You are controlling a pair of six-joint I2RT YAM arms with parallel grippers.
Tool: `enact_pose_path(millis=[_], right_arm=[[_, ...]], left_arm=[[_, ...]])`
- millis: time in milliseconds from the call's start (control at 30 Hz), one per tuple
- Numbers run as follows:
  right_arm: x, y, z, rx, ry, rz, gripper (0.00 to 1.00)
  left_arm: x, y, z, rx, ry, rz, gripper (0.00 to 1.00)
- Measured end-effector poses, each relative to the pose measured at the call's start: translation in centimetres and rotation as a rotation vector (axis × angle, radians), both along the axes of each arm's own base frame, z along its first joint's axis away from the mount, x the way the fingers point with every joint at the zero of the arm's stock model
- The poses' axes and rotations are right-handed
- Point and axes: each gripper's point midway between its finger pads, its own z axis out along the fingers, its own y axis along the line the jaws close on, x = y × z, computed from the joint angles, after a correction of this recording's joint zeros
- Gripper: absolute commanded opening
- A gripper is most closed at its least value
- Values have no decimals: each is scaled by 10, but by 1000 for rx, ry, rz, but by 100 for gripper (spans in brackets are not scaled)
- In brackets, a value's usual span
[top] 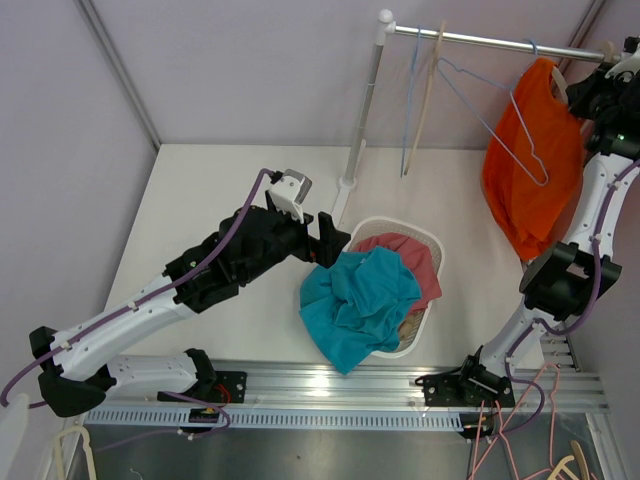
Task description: Remove the t-shirt from the hanger
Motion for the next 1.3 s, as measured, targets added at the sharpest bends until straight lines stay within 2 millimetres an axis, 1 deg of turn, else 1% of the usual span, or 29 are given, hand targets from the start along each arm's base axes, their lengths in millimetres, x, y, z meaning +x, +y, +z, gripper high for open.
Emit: enact_pose_path(millis=[200,400,533,667,733,833,1000,1067,1133,1200,1267,1300], right_arm=[[2,2,2,1,-5,1,0],[-2,7,4,20,0,8,0],[-18,18,11,36,-5,14,0],[-37,30,28,43,-34,19,0],[-43,35,40,44,-59,28,0],[-49,41,51,43,-85,37,0],[-54,47,58,51,-95,29,0],[-58,47,58,64,-65,-12,0],[-66,45,59,77,-40,-73,0],[-81,49,55,98,-18,-140,0],[-104,56,43,123,8,-210,0],[-118,63,34,137,23,-238,0]], left_arm=[[-1,2,-1,-1,-1,1,100],[-4,13,-9,-4,-6,19,100],[-6,20,-22,0,-7,34,100],[-6,21,-31,12,-1,34,99],[-6,21,-32,11,-3,34,99],[-6,22,-30,13,-14,32,99],[-7,27,-21,-1,-41,36,100],[-9,29,-19,-7,-47,35,100],[-10,30,-17,-11,-52,30,100],[-11,28,-16,-13,-51,20,99],[-14,25,-17,-17,-49,-2,99],[-15,22,-18,-23,-50,-14,99]])
